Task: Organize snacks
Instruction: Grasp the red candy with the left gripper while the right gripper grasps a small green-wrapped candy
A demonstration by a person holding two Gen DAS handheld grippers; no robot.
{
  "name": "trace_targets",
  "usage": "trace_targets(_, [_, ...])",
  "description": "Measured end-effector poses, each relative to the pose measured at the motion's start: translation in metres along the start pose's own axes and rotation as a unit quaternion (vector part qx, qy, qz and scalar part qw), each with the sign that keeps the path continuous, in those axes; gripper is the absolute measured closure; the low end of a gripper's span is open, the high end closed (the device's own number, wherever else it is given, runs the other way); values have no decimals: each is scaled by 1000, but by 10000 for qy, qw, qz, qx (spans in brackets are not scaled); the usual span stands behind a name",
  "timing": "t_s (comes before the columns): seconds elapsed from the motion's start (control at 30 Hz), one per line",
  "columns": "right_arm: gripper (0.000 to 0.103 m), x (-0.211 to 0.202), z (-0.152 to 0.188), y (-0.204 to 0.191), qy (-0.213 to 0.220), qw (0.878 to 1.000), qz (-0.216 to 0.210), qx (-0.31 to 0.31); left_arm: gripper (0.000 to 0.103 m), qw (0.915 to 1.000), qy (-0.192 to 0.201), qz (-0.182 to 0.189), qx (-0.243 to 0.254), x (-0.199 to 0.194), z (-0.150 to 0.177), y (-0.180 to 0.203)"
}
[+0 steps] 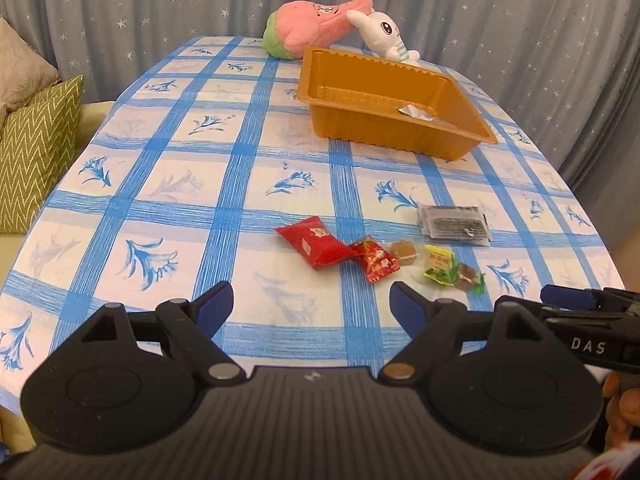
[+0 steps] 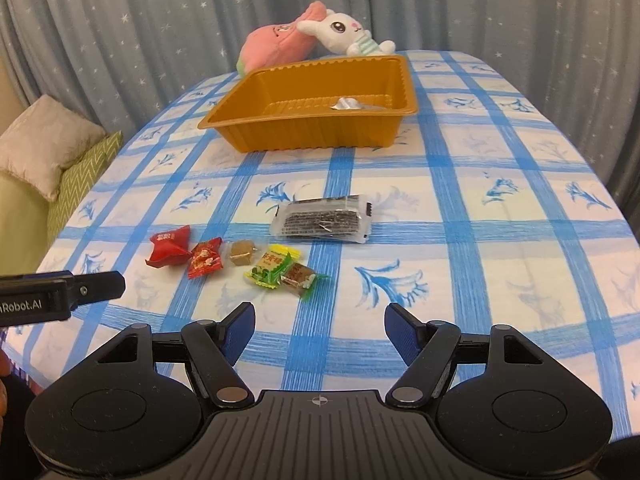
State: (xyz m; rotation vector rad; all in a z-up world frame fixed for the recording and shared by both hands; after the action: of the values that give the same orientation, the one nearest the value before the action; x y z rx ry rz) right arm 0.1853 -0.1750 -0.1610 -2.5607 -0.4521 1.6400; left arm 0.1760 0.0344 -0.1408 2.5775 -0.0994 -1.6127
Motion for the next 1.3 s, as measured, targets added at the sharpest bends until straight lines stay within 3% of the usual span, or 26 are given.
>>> trace_targets(0.07, [31,7,-3,-2,20,9999,-10,-120,19,10000,-7,-14,1,4,-4,-1])
trace_targets(0.2, [45,24,-11,-10,-45,9988,-43,-489,19,10000,-28,-15,-35,12,-11,-4])
trace_targets(0.53, [60,58,-26,-10,-160,9935,233,-1101,19,9999,-115,-5,-59,30,-20,-9])
trace_targets(0.73, [75,64,-27,-16,-158,9895,262,-1410,19,9999,-141,11,-58,36,-23,-8])
trace_targets(1.03, [82,56,-31,-12,1,9936,166,-1116,22,9999,-84,87,-119,44,-36,-5])
trace_targets(1.23, [82,49,-32,-8,94,9955,146,-929,37,9996,-48,160,-242,58,-50,-2])
trace_targets(1.3, [82,49,-32,-7,100,9957,162,-910,48,9996,-83,119,-237,63,-53,-2])
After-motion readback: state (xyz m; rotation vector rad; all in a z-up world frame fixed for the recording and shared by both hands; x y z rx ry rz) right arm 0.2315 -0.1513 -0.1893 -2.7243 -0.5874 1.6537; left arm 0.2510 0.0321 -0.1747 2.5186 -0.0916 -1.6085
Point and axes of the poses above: each gripper's, at about its wrist camera, not at the fingertips, and x roughly the way its jaws point, y to its right, z to its underside, the point moved 8 cm from there along x, roughly the way its jaws point, and after that the axes turned 15 degrees about -y, right-handed, at the moved point
